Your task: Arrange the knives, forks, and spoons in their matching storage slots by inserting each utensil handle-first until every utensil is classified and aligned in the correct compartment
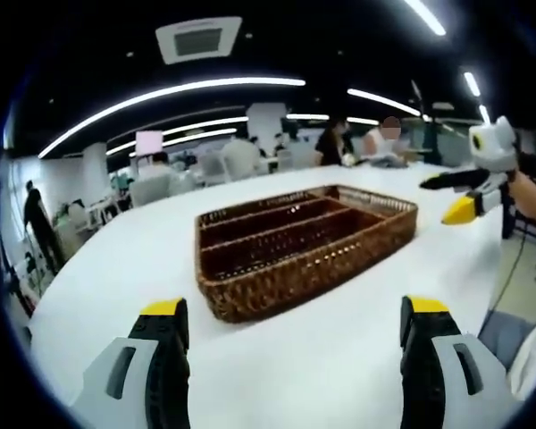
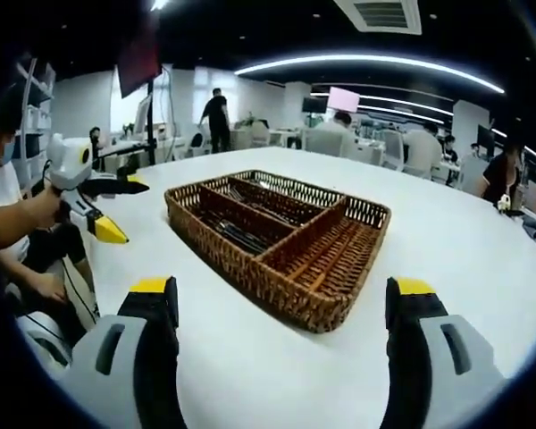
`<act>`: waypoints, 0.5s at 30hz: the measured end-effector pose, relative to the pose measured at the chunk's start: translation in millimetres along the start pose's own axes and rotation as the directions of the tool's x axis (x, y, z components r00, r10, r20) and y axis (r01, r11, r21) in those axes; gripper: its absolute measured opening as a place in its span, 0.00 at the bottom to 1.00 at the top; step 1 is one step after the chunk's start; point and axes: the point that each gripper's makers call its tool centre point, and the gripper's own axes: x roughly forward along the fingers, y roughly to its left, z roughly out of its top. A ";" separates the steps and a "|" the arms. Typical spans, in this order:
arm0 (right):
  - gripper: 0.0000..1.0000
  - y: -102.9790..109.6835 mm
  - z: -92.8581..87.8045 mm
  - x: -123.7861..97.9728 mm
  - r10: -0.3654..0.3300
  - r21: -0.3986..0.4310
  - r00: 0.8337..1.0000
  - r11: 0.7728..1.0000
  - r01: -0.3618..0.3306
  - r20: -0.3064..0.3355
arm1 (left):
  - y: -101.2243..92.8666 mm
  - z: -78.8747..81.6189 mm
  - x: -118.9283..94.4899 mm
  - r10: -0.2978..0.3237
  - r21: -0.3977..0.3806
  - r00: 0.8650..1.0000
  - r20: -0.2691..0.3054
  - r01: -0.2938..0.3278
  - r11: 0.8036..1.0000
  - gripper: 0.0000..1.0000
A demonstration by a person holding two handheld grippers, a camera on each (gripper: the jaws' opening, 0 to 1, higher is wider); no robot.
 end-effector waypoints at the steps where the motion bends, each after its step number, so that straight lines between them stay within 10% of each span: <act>1: 1.00 0.5 0.0 0.1 0.001 0.000 1.000 1.000 -0.001 0.002 | 0.0 -0.1 -0.1 0.000 0.000 1.000 0.000 0.000 1.000 1.00; 15: 1.00 1.0 3.2 -4.9 -0.002 0.001 1.000 1.000 0.002 0.008 | -1.8 3.6 -11.7 0.023 -0.009 0.999 0.023 -0.023 1.000 1.00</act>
